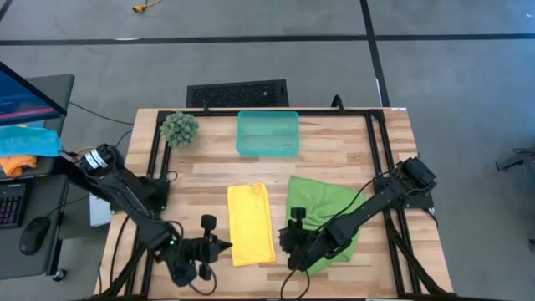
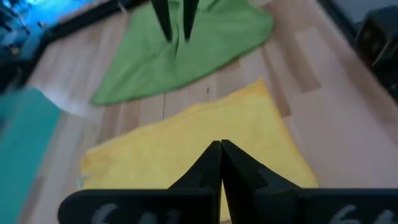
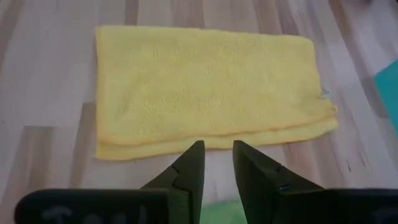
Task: Roll microfiber towels into tight, uniform cylinder then place into a basket
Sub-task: Fold the yellow microfiber cloth
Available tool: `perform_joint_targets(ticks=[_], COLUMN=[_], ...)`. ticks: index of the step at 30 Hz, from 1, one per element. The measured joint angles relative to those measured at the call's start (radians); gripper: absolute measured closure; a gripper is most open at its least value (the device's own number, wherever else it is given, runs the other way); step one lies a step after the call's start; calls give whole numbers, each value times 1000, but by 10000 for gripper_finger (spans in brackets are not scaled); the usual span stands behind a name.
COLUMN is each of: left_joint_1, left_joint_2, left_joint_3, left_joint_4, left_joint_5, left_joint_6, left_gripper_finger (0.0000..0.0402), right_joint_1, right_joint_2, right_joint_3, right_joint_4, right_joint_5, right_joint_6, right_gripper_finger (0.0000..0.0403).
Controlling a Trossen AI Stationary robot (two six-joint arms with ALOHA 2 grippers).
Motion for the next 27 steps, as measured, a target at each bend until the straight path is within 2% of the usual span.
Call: perform_joint_targets(ticks=[6, 17, 21, 27], left_joint_1=[-40, -21, -13, 8], left_joint_2=[-1, 0, 0, 0], left_joint_3=[89, 101, 101, 101], left_joint_4=[-103, -128, -128, -127], left_joint_5=[-83, -73, -15, 115], left_joint_6=[61, 94, 94, 17], left_gripper_finger=[401, 401, 401, 401], right_joint_1=[-1, -31, -29, -29], right_joint_2=[0, 0, 0, 0], right_joint_3=[0, 0, 0, 0], right_joint_4=[13, 13, 13, 14], right_joint_5=[-2, -9, -43, -55], right_joint_6=[-33, -45, -42, -41], right_gripper_finger=[294, 294, 294, 294])
